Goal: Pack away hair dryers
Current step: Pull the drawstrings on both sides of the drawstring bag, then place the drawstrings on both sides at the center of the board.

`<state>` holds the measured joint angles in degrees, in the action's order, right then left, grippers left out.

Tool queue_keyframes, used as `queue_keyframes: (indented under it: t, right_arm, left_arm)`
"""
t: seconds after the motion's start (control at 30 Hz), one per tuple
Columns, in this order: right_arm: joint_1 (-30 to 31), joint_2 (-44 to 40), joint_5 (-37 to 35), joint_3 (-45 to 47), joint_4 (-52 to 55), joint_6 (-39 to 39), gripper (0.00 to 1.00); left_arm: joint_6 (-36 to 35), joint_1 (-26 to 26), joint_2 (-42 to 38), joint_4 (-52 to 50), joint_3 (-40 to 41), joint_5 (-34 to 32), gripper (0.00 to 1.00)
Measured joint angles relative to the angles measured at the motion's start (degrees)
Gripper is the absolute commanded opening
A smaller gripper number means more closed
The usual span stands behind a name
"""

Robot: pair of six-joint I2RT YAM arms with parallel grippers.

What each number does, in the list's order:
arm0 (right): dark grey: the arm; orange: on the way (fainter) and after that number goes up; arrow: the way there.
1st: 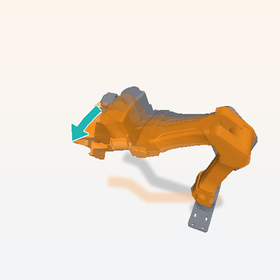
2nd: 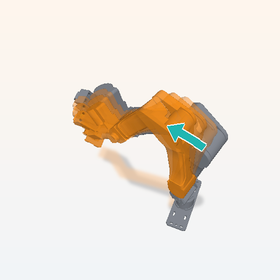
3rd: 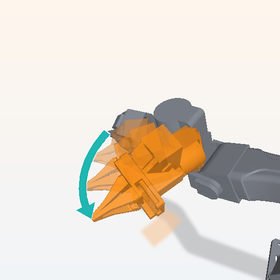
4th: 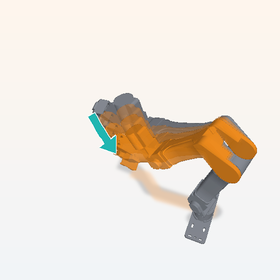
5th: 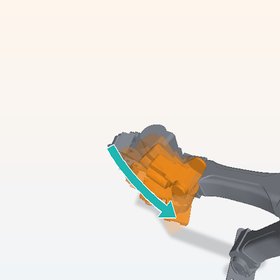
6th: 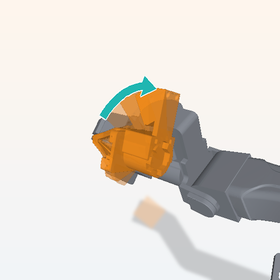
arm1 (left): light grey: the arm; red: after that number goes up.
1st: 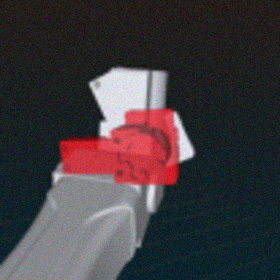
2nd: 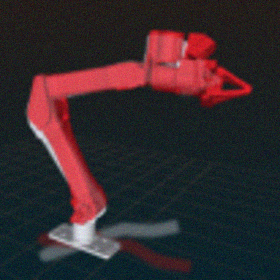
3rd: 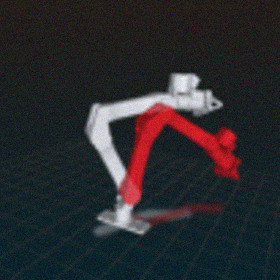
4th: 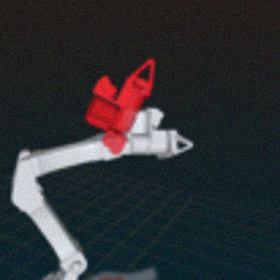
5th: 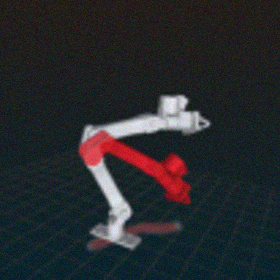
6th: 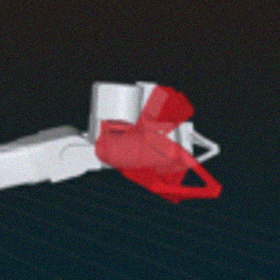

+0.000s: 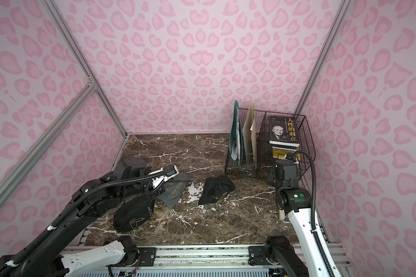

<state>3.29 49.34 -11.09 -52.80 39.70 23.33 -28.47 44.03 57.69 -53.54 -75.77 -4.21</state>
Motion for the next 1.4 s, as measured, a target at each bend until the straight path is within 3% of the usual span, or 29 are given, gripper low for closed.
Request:
queue_keyframes:
  t: [0.57,0.83,1.07,1.4]
  right_arm:
    - [-5.5,-1.1,8.7,1.0,-1.3,-1.5,0.00]
    - [-4.9,-2.4,11.2,-0.6,-2.2,-1.9,0.00]
    - [7.0,-2.1,7.9,-4.5,-2.4,0.1,0.00]
    - [29.3,5.3,3.9,-5.3,-5.5,5.6,0.00]
  left_arm:
    - [-0.2,-3.4,-1.2,1.9,2.8,0.7,0.01]
    - [-0.6,-3.6,5.1,0.8,-3.6,0.2,0.02]
    - [-1.1,-3.9,11.4,1.1,-9.6,-2.3,0.02]
    - [-1.1,-7.6,15.0,3.0,-9.0,-4.8,0.02]
